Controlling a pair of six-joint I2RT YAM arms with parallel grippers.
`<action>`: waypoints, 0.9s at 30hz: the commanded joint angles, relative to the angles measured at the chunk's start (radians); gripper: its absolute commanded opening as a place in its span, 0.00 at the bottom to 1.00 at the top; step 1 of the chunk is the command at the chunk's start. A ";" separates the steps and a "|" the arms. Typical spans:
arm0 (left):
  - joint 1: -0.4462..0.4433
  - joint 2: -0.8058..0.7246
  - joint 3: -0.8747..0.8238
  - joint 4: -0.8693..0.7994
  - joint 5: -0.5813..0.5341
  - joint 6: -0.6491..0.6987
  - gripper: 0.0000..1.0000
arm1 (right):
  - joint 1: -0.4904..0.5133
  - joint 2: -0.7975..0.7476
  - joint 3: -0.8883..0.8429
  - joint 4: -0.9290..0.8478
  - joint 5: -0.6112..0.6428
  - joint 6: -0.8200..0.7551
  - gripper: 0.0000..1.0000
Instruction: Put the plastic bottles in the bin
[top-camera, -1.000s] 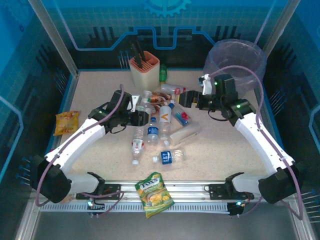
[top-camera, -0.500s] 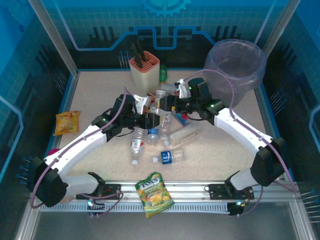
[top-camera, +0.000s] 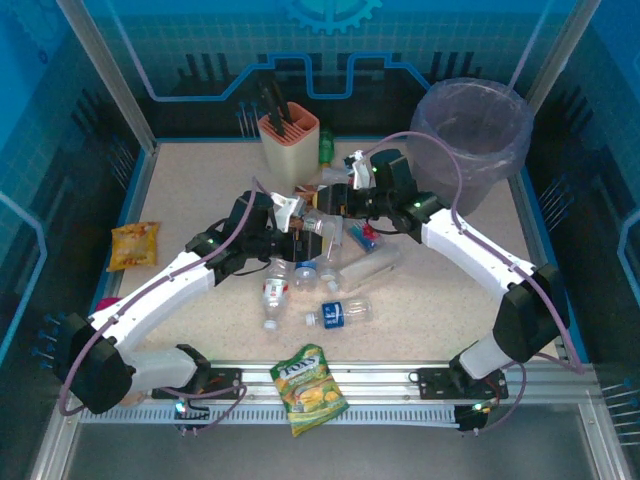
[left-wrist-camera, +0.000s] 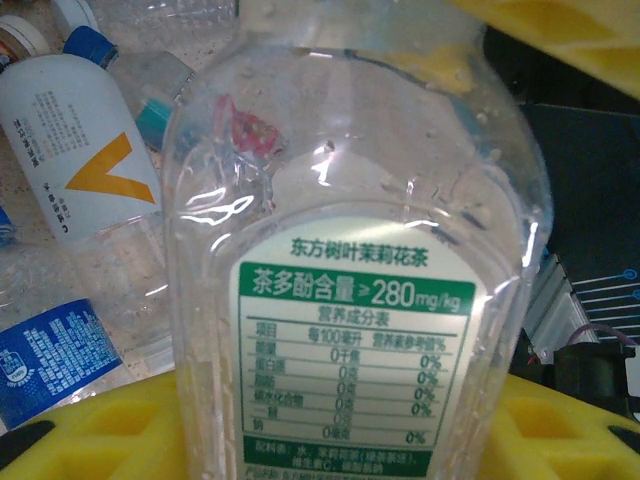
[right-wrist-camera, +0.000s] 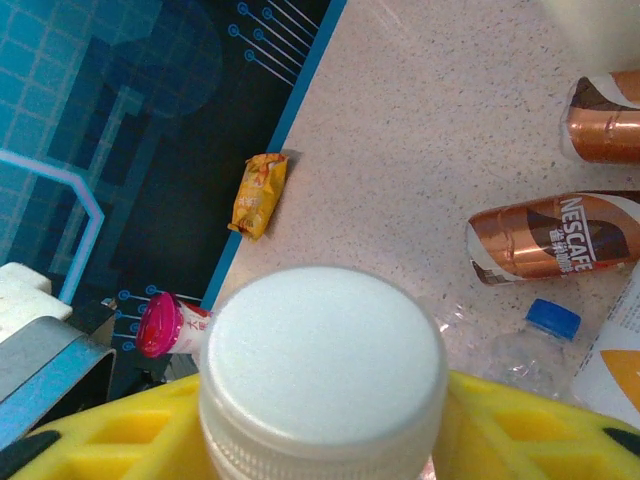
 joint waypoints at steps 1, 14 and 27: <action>-0.008 0.002 0.016 -0.002 0.023 0.023 0.22 | 0.010 0.000 0.039 -0.013 0.034 -0.027 0.46; -0.006 -0.087 0.008 -0.127 -0.038 0.029 0.95 | -0.083 -0.024 0.247 -0.168 0.122 -0.189 0.20; -0.002 -0.147 -0.025 -0.438 -0.270 -0.017 0.99 | -0.492 0.044 0.568 -0.207 0.328 -0.389 0.00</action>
